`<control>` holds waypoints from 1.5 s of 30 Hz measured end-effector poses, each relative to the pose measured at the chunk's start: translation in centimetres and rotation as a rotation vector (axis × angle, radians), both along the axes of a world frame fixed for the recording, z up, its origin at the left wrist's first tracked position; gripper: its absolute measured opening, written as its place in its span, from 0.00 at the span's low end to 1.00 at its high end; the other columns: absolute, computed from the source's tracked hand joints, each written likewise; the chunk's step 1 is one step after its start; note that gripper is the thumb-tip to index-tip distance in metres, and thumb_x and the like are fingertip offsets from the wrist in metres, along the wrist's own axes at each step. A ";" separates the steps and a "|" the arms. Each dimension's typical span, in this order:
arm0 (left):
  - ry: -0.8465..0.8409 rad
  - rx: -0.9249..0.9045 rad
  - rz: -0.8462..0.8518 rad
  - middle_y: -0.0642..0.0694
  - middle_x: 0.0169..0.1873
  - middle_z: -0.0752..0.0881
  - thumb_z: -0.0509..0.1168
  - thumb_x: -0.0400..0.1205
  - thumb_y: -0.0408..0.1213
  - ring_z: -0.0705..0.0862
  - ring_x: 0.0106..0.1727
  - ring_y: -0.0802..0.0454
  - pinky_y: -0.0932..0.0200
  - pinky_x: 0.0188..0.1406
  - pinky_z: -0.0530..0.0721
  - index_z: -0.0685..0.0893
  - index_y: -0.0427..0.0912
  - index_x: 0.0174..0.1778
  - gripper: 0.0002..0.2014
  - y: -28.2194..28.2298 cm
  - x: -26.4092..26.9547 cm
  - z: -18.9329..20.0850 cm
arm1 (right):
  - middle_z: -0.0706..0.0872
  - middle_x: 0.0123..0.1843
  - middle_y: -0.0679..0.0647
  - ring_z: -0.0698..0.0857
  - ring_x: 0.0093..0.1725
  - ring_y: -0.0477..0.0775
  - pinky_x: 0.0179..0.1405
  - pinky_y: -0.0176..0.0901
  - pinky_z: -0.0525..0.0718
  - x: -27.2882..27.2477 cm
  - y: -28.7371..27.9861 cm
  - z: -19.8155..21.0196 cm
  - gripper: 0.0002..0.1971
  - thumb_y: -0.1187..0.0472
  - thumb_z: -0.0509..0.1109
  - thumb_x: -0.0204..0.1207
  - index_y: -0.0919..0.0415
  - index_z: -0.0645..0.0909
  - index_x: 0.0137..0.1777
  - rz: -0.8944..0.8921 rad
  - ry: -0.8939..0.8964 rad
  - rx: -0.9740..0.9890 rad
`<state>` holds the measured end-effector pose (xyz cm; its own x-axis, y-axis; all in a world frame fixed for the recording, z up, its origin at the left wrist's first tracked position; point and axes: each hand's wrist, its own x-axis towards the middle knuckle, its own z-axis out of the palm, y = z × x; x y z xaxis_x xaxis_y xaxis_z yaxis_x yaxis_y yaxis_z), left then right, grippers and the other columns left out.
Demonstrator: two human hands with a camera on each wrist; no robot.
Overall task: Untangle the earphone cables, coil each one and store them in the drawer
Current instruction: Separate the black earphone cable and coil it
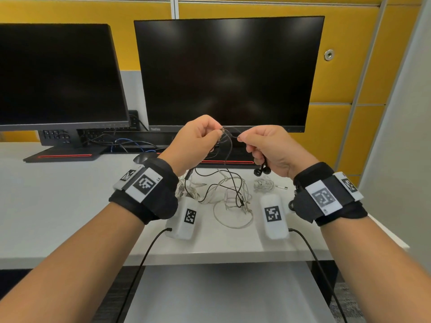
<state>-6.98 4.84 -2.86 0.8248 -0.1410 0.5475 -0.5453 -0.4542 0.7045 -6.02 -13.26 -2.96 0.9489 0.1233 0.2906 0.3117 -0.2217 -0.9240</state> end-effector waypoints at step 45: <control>0.220 -0.187 -0.205 0.51 0.30 0.84 0.60 0.87 0.37 0.81 0.31 0.60 0.66 0.35 0.82 0.87 0.43 0.48 0.10 -0.4 -1.0 0.9 | 0.83 0.33 0.59 0.79 0.32 0.52 0.35 0.46 0.82 -0.9 1.9 0.9 0.08 0.61 0.71 0.77 0.64 0.89 0.41 -0.237 -0.217 -0.330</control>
